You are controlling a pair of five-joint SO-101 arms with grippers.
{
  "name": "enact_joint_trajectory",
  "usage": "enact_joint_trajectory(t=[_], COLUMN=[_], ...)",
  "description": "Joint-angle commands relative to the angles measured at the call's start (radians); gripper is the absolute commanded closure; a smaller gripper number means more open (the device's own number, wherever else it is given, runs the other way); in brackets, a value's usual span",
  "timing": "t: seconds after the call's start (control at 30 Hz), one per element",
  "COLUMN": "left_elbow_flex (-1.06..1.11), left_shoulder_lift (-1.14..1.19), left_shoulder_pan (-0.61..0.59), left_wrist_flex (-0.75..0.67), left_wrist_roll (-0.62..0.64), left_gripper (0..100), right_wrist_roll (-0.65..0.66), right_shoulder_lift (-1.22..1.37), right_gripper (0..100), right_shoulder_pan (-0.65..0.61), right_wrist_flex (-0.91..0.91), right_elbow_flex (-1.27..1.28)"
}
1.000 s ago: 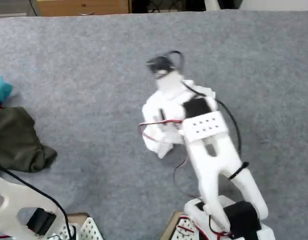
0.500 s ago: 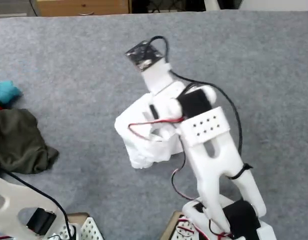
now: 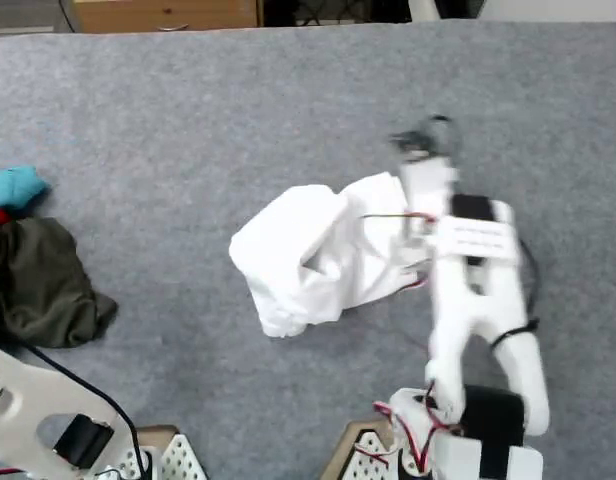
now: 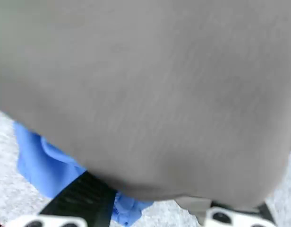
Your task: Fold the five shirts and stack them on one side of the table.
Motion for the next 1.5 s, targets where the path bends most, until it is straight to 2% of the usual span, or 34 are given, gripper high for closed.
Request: enact_joint_trajectory(t=[0.0,0.17,0.37,0.57,0.97,1.17,1.4,1.47], left_elbow_flex=[0.002,0.047,0.185,0.242,0.344,0.3,0.255,0.257], left_shoulder_lift=[-0.058,-0.058,-0.058,-0.058,-0.058,-0.166,-0.339,-0.367], left_shoulder_pan=[0.068,0.162,0.226,0.248,0.248,0.205,0.113,0.081], left_wrist_flex=[0.018,0.018,0.015,0.011,0.011,0.012,0.009,0.009], left_wrist_roll=[-0.038,-0.115,-0.118,-0.169,-0.222,-0.21,-0.106,-0.083], left_gripper=[77,91,96,97,97,97,97,97], right_wrist_roll=[0.009,0.015,0.037,0.308,0.646,0.649,0.64,0.562], right_shoulder_lift=[0.022,0.096,0.252,0.369,0.394,0.305,0.062,-0.019], right_gripper=[97.2,98.5,98.5,98.5,98.5,98.5,98.2,96.7], right_shoulder_pan=[0.172,0.279,0.439,0.582,0.945,0.872,0.649,0.575], right_wrist_flex=[-0.103,-0.255,-0.416,-0.416,-0.417,-0.385,-0.052,0.052], right_elbow_flex=[0.002,0.016,0.021,0.022,0.018,0.018,-0.071,-0.13])
